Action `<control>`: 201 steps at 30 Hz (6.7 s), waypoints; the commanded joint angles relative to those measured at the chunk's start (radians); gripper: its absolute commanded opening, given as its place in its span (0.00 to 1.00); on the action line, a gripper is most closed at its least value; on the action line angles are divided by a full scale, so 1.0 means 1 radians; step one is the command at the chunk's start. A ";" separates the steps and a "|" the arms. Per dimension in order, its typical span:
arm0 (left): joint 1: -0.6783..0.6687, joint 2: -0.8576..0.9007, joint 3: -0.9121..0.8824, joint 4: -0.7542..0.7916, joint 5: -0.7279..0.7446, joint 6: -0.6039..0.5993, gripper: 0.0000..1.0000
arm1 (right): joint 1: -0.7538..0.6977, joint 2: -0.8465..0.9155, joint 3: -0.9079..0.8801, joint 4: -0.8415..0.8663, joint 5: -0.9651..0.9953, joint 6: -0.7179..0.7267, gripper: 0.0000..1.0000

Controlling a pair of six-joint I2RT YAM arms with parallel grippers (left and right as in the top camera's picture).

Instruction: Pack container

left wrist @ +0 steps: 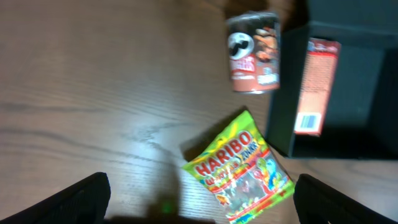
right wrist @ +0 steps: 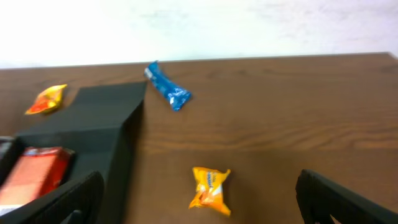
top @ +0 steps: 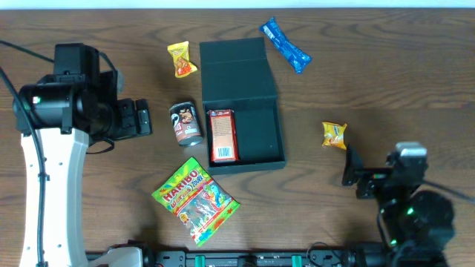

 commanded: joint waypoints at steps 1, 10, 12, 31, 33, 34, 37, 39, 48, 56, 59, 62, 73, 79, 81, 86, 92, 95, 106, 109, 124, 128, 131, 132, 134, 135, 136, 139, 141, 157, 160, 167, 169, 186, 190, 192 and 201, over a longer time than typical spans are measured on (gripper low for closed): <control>0.010 0.000 0.000 -0.002 -0.101 -0.044 0.95 | -0.006 0.184 0.188 -0.068 -0.080 0.016 0.99; 0.010 0.000 0.000 -0.002 -0.180 -0.043 0.95 | -0.006 0.702 0.629 -0.370 -0.364 -0.027 0.99; 0.010 0.000 0.000 -0.002 -0.179 -0.043 0.95 | -0.006 0.769 0.647 -0.388 -0.417 -0.063 0.99; 0.010 0.000 0.000 -0.002 -0.179 -0.044 0.95 | 0.209 1.453 1.196 -0.433 0.117 -0.468 0.99; 0.010 0.000 0.000 -0.002 -0.179 -0.043 0.95 | 0.197 1.532 1.274 -0.441 0.110 -0.494 0.99; 0.010 0.000 0.000 -0.002 -0.179 -0.043 0.95 | 0.193 1.571 1.311 -0.443 0.106 -0.509 0.99; 0.010 0.000 0.000 -0.002 -0.180 -0.043 0.95 | 0.187 1.684 1.405 -0.441 0.071 -0.571 0.99; 0.010 0.000 0.000 -0.002 -0.179 -0.044 0.95 | 0.185 1.759 1.459 -0.433 0.061 -0.614 0.99; 0.010 0.000 0.000 -0.002 -0.179 -0.044 0.95 | 0.168 1.969 1.514 -0.304 -0.079 -0.683 0.99; 0.010 0.000 0.000 -0.002 -0.179 -0.043 0.95 | 0.102 2.011 1.514 -0.185 -0.238 -0.669 0.99; 0.010 0.000 0.000 -0.002 -0.179 -0.044 0.95 | 0.090 2.020 1.514 -0.156 -0.276 -0.667 0.99; 0.010 0.000 0.000 -0.002 -0.179 -0.043 0.95 | 0.083 2.049 1.514 -0.129 -0.329 -0.646 0.99; 0.010 0.000 0.000 -0.002 -0.179 -0.043 0.95 | 0.085 2.140 1.514 -0.060 -0.414 -0.620 0.99; 0.010 0.000 0.000 -0.002 -0.179 -0.043 0.95 | 0.085 2.165 1.513 -0.045 -0.410 -0.620 0.97; 0.010 0.000 0.000 -0.002 -0.179 -0.043 0.95 | 0.085 2.174 1.513 -0.043 -0.410 -0.619 0.95; 0.010 0.000 0.000 -0.002 -0.179 -0.043 0.95 | 0.085 2.201 1.513 -0.037 -0.409 -0.616 0.89; 0.010 0.000 0.000 -0.002 -0.179 -0.043 0.95 | 0.085 2.205 1.511 -0.032 -0.335 -0.615 0.89; 0.010 0.000 0.000 -0.002 -0.179 -0.043 0.95 | 0.085 2.205 1.509 -0.031 -0.319 -0.610 0.88; 0.010 0.000 0.000 -0.002 -0.179 -0.044 0.95 | 0.085 2.205 1.508 -0.021 -0.304 -0.550 0.58; 0.010 0.000 0.000 -0.002 -0.179 -0.044 0.95 | 0.085 2.205 1.508 -0.021 -0.305 -0.530 0.57; 0.010 0.000 0.000 -0.002 -0.179 -0.044 0.95 | 0.085 2.205 1.508 -0.024 -0.316 -0.405 0.25; 0.010 0.000 0.000 -0.002 -0.179 -0.043 0.95 | 0.085 2.197 1.509 -0.023 -0.316 -0.365 0.23; 0.010 0.000 0.000 -0.002 -0.179 -0.043 0.95 | 0.085 2.177 1.509 -0.022 -0.316 -0.309 0.21; 0.010 0.000 0.000 -0.002 -0.179 -0.043 0.95 | 0.085 2.168 1.509 -0.023 -0.316 -0.292 0.21; 0.010 0.000 0.000 -0.002 -0.179 -0.043 0.95 | 0.085 2.152 1.509 -0.024 -0.317 -0.262 0.20; 0.010 0.000 0.000 -0.002 -0.179 -0.043 0.95 | 0.085 2.141 1.509 -0.024 -0.316 -0.244 0.20; 0.010 0.000 0.000 -0.002 -0.179 -0.043 0.95 | 0.085 2.129 1.509 -0.027 -0.317 -0.229 0.20; 0.010 0.000 0.000 -0.002 -0.179 -0.043 0.95 | 0.085 2.090 1.509 -0.051 -0.317 -0.207 0.20; 0.010 0.000 0.000 -0.002 -0.179 -0.043 0.95 | 0.085 2.056 1.509 -0.082 -0.317 -0.204 0.19; 0.010 0.000 0.000 -0.002 -0.179 -0.043 0.95 | 0.084 1.791 1.508 -0.432 -0.425 -0.278 0.09; 0.010 0.000 0.000 -0.002 -0.179 -0.043 0.95 | 0.083 1.772 1.508 -0.504 -0.428 -0.283 0.06; 0.010 0.000 0.000 -0.002 -0.179 -0.043 0.95 | 0.083 1.731 1.508 -0.591 -0.449 -0.330 0.12; 0.010 0.000 0.000 -0.002 -0.179 -0.043 0.95 | 0.083 1.703 1.508 -0.599 -0.447 -0.334 0.12; 0.010 0.000 0.000 -0.002 -0.179 -0.043 0.95 | 0.083 1.309 1.497 -0.809 -0.252 -0.316 0.10; 0.010 0.000 0.000 -0.002 -0.179 -0.043 0.95 | 0.083 1.201 1.436 -0.827 -0.208 -0.286 0.10; 0.010 0.000 0.000 -0.002 -0.179 -0.043 0.95 | 0.084 1.131 1.361 -0.815 -0.208 -0.268 0.09; 0.010 0.000 0.000 -0.002 -0.179 -0.044 0.95 | 0.114 0.769 0.750 -0.500 -0.123 0.056 0.15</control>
